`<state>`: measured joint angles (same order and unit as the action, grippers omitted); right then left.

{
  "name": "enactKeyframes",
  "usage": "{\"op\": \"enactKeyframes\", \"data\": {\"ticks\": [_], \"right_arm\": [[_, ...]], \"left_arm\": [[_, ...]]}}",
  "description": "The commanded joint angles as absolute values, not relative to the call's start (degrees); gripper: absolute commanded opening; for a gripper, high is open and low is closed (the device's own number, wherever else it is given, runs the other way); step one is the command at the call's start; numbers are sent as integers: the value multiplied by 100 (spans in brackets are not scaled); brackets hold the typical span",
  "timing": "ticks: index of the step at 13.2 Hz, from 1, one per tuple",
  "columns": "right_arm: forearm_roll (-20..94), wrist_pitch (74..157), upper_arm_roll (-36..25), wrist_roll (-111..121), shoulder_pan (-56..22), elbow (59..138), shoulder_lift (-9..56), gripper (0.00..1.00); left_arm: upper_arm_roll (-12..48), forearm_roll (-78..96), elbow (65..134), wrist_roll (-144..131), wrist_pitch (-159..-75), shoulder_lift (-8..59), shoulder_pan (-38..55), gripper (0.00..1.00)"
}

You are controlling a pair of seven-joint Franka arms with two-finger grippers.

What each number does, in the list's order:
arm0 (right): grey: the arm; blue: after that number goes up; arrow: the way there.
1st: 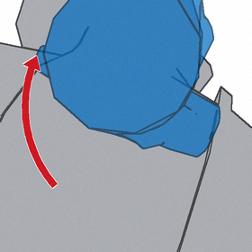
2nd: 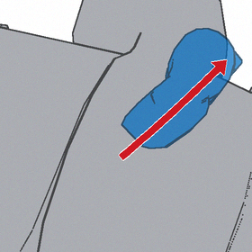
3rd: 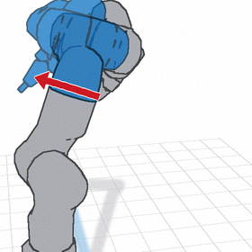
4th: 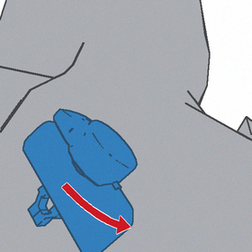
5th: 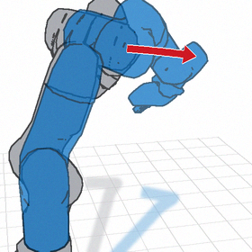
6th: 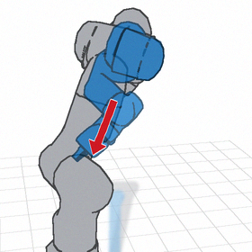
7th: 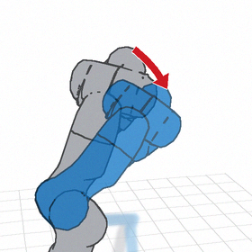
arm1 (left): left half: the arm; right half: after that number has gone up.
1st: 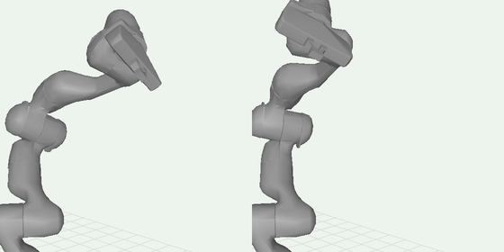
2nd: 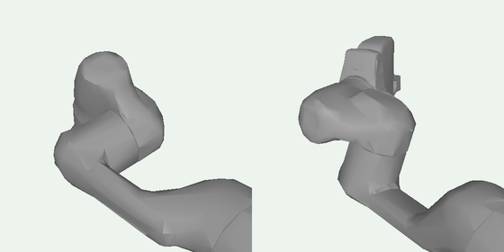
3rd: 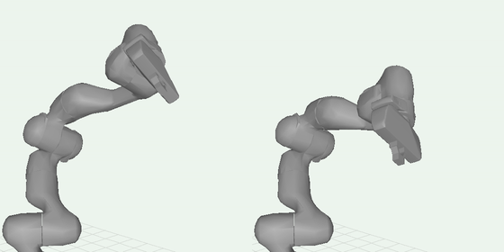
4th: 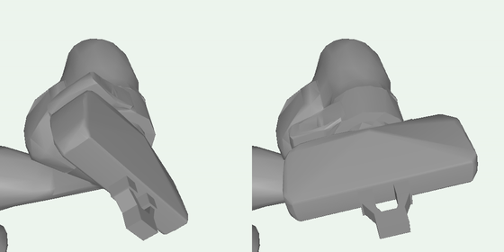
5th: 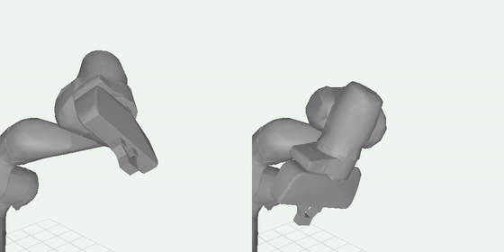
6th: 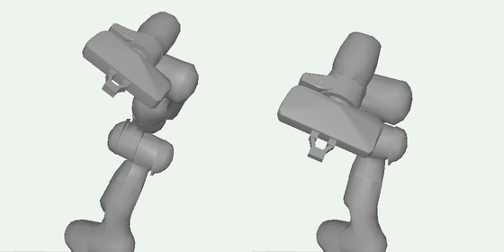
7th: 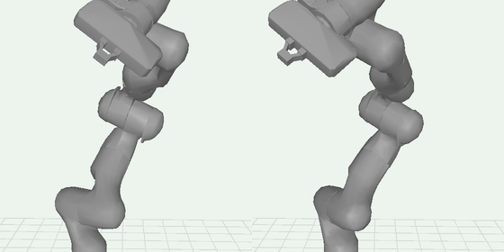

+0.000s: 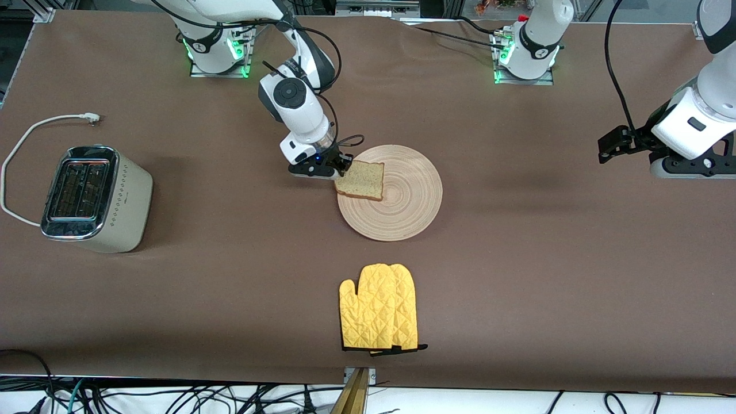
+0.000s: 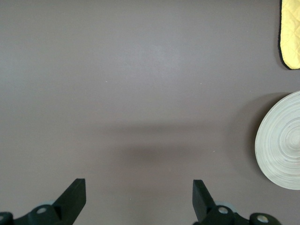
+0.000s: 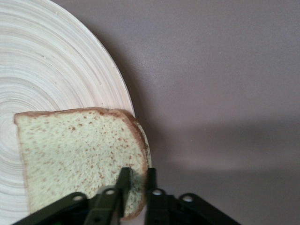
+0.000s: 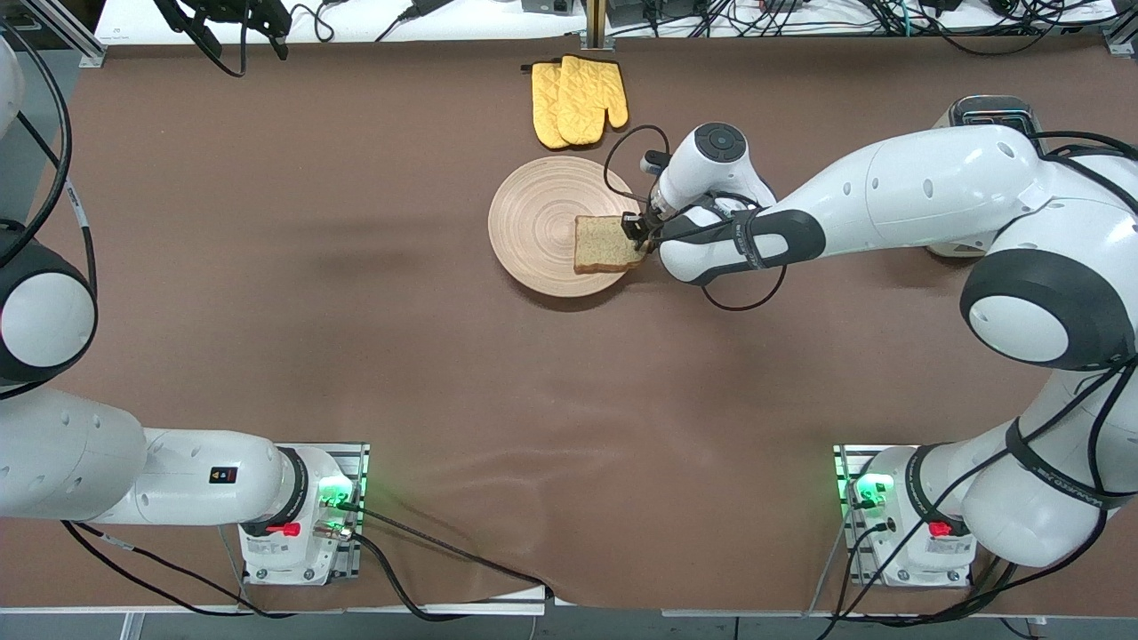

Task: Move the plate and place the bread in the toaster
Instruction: 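Grasp the bread slice edge with the right gripper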

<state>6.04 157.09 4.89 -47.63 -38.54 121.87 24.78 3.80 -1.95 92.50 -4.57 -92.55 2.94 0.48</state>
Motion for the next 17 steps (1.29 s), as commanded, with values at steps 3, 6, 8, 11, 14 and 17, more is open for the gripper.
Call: {"op": "enactKeyframes", "data": {"ticks": [3,6,8,11,14,17], "right_arm": [[642,15732,475,-4799,-3902,12261,2434,0],[607,15706,466,-4738,-3902,12182,2426,0],[554,15348,448,-4702,-3902,11998,2347,0],[300,13935,404,-4728,-3894,11200,2250,0],[-157,12704,334,-4711,-3850,10374,2259,0],[-492,11396,264,-4396,-3736,9487,2267,0]], "left_arm": [[378,-123,9167,-431,-9193,281,17,100],[387,-123,8966,-431,-9211,492,17,100],[404,-254,8895,-431,-9220,606,35,100],[396,-307,8833,-422,-9316,686,44,100],[378,-334,8807,-422,-9439,694,-17,100],[387,-290,8807,-448,-9439,694,-53,100]]}}
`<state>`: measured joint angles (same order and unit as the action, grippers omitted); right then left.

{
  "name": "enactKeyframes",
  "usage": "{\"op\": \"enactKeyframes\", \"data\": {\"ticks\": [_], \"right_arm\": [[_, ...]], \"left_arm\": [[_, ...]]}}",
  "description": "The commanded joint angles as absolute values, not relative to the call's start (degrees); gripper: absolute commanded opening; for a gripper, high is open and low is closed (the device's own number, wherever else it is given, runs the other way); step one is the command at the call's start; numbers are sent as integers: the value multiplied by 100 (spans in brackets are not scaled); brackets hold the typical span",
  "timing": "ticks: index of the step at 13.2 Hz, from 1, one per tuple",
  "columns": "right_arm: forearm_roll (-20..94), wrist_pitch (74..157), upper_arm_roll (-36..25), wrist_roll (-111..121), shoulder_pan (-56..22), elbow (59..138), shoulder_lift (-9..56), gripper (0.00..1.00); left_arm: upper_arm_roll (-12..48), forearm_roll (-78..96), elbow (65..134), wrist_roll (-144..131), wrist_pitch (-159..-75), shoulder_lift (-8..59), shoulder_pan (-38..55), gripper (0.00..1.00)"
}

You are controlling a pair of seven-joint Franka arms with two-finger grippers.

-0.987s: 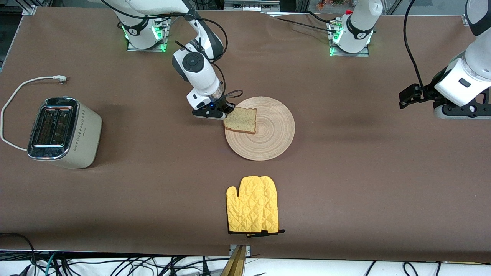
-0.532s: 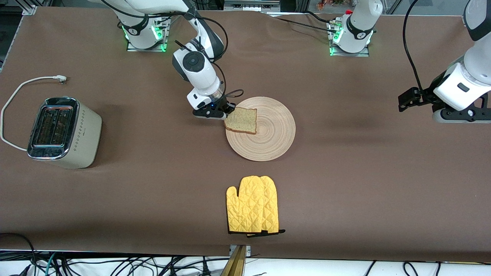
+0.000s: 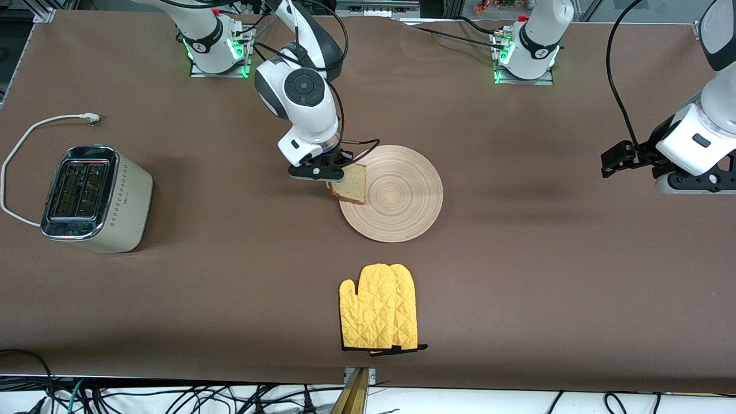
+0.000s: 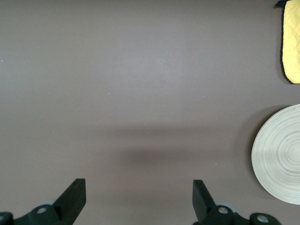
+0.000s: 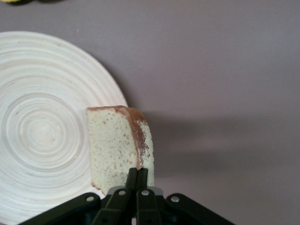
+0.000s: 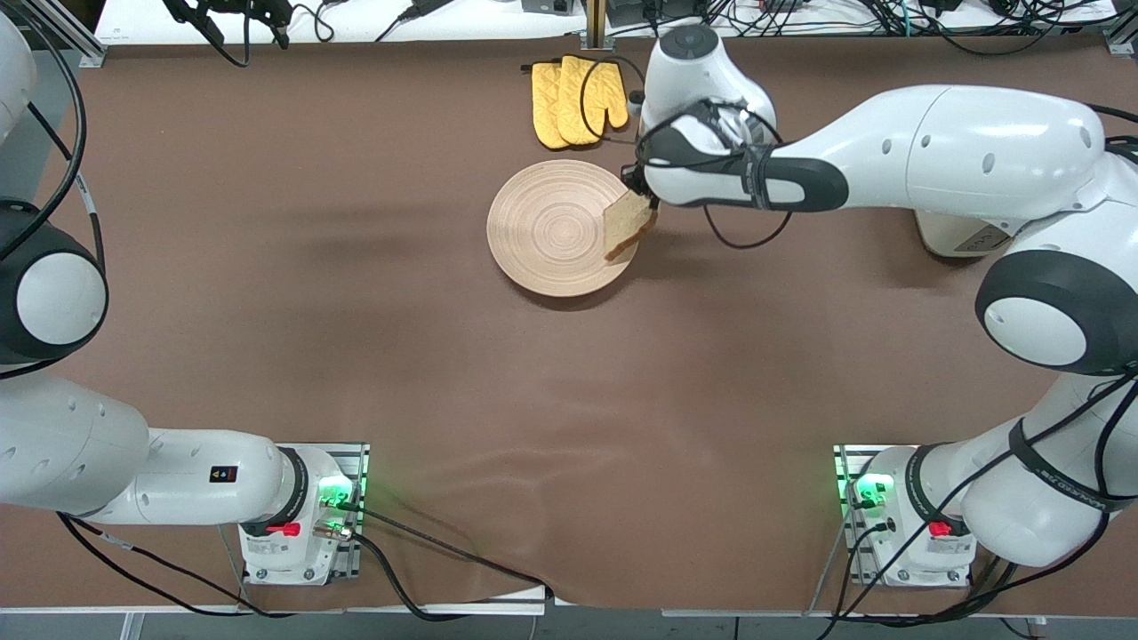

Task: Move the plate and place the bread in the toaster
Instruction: 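Lift the bread and carry it over the toaster with the right gripper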

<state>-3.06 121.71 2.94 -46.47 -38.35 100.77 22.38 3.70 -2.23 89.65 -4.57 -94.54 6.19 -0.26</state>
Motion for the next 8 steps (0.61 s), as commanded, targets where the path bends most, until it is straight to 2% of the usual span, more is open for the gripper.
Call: {"op": "enactKeyframes", "data": {"ticks": [1,4,8], "right_arm": [[-492,10956,255,-4168,-3666,9188,2268,0],[-501,9961,46,-3133,-3428,8501,2250,0],[-571,8791,-850,-1375,-3428,7815,2250,0]], "left_arm": [[387,-325,8807,-457,-9439,694,-44,100],[413,-334,8807,-483,-9439,694,-18,100],[422,-343,8807,-483,-9554,694,17,100]]}}
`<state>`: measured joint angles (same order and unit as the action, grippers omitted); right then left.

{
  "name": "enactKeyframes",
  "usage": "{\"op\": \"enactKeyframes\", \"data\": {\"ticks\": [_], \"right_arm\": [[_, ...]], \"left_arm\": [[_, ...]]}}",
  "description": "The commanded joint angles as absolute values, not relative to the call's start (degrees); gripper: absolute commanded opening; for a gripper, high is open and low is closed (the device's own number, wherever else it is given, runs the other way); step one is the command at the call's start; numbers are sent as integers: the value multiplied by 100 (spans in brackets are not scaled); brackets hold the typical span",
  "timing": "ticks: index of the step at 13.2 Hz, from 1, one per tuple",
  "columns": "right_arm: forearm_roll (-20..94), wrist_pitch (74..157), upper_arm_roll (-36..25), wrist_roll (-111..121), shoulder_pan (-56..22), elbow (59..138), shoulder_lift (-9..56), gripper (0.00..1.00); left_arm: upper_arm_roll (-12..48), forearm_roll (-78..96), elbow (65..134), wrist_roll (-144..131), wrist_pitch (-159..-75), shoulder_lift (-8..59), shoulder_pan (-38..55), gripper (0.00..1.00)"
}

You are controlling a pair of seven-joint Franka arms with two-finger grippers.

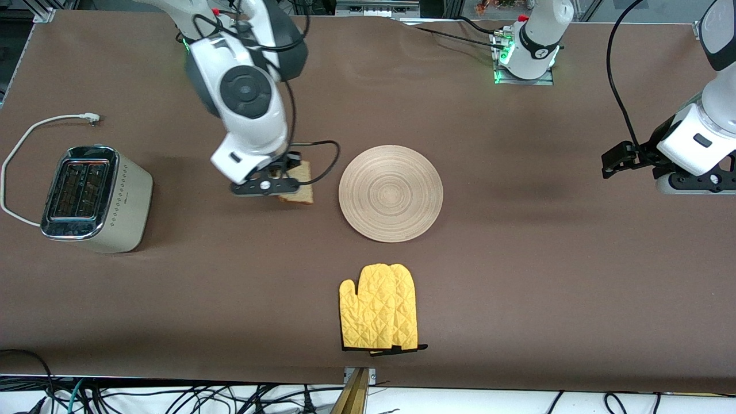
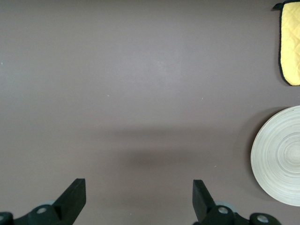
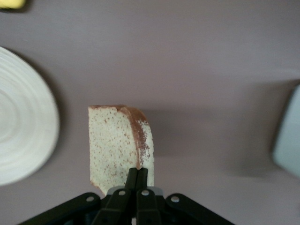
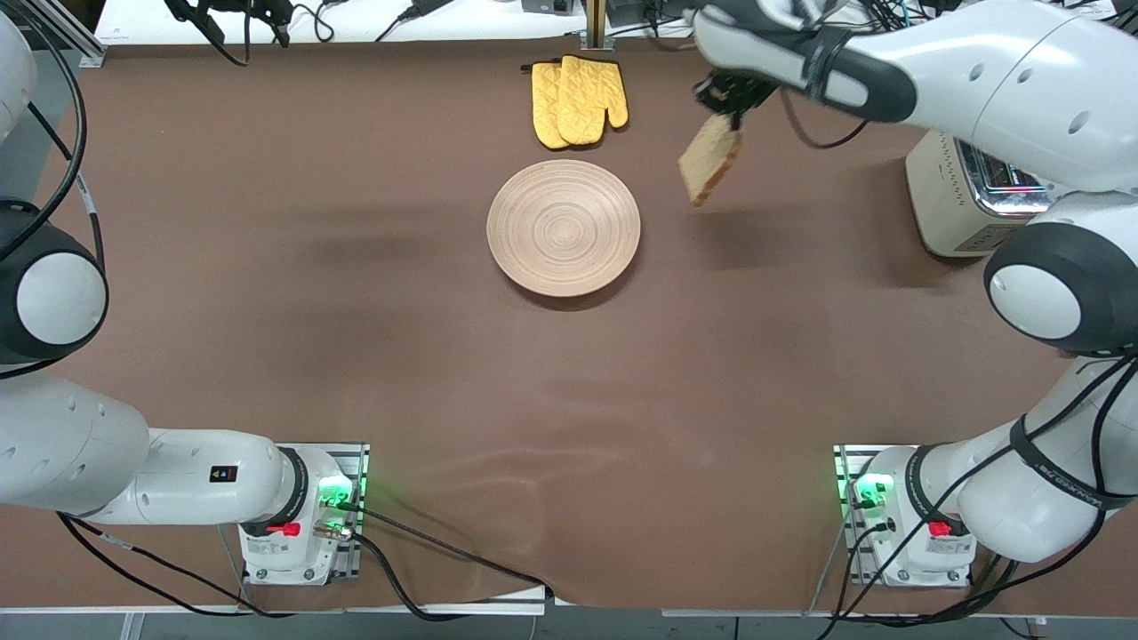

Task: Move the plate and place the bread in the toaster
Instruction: 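Lift the bread and carry it over the toaster with the right gripper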

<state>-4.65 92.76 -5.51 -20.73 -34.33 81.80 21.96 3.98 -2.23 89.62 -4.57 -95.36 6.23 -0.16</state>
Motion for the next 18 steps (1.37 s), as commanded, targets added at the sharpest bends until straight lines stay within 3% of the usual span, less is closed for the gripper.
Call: {"op": "enactKeyframes", "data": {"ticks": [1,7,13,18], "right_arm": [[-806,8702,-1035,-919,-3454,7761,2189,0],[-2608,8490,-1336,1473,-2806,7796,1873,0],[-3233,8920,-1573,1881,-1847,8121,1819,0],[-3489,8956,-1582,1302,-1547,8121,2065,0]], "left_arm": [[431,-351,8807,-483,-9554,694,26,100],[431,-334,8815,-483,-9554,694,-9,100],[422,-299,8815,-483,-9554,694,-44,100],[422,-299,8815,-483,-9554,694,-44,100]]}}
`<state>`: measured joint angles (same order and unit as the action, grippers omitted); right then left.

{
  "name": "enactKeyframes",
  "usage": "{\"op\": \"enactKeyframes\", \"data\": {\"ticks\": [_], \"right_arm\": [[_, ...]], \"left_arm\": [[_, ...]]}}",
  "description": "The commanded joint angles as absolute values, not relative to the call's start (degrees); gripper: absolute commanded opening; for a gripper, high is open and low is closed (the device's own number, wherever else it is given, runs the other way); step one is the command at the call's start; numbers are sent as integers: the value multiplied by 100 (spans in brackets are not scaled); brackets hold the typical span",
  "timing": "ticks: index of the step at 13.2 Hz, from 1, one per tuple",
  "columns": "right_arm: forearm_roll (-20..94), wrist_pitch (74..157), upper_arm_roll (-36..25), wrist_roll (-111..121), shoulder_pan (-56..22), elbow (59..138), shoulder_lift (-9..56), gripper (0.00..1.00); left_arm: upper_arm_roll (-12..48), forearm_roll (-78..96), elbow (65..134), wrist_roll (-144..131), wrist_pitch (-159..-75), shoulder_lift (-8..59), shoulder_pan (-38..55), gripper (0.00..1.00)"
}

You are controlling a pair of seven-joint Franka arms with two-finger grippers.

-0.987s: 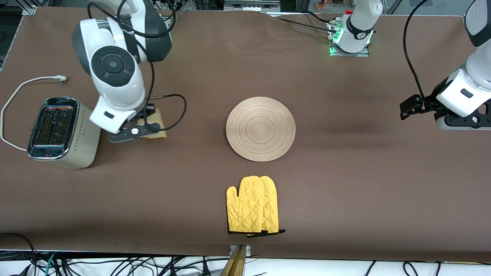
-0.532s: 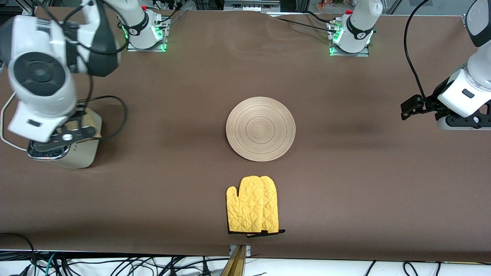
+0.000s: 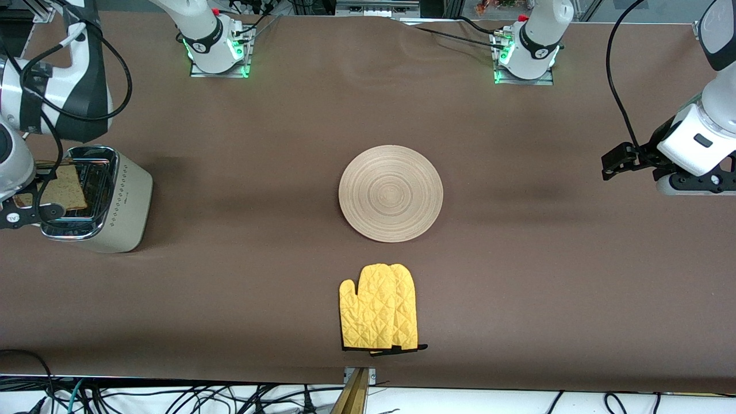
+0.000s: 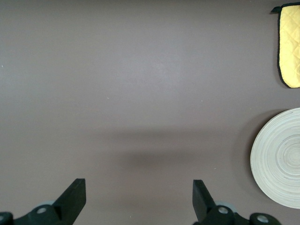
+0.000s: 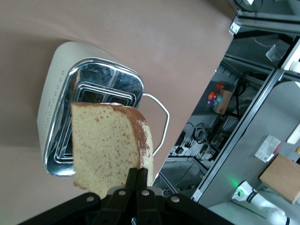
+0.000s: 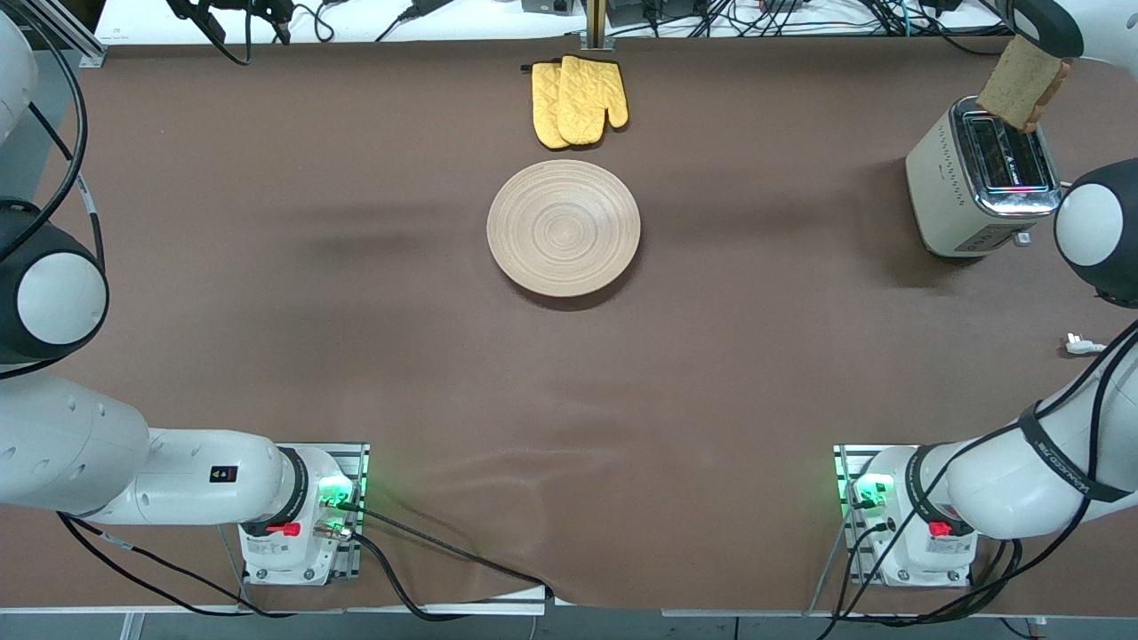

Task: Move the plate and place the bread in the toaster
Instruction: 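Lower the bread into the toaster slot with the right gripper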

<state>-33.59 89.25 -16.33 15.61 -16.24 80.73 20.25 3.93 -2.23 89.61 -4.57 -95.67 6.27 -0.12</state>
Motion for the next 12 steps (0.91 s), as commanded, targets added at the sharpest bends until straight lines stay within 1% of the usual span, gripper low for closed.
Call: {"op": "enactKeyframes", "data": {"ticks": [1,12], "right_arm": [[-3498,8965,-1582,1188,-1529,8199,2065,0],[-3586,9035,-1644,792,-1415,8560,2136,0]], "left_arm": [[431,-299,8815,-483,-9554,694,-44,100],[422,-308,8807,-483,-9554,694,-35,100]]}}
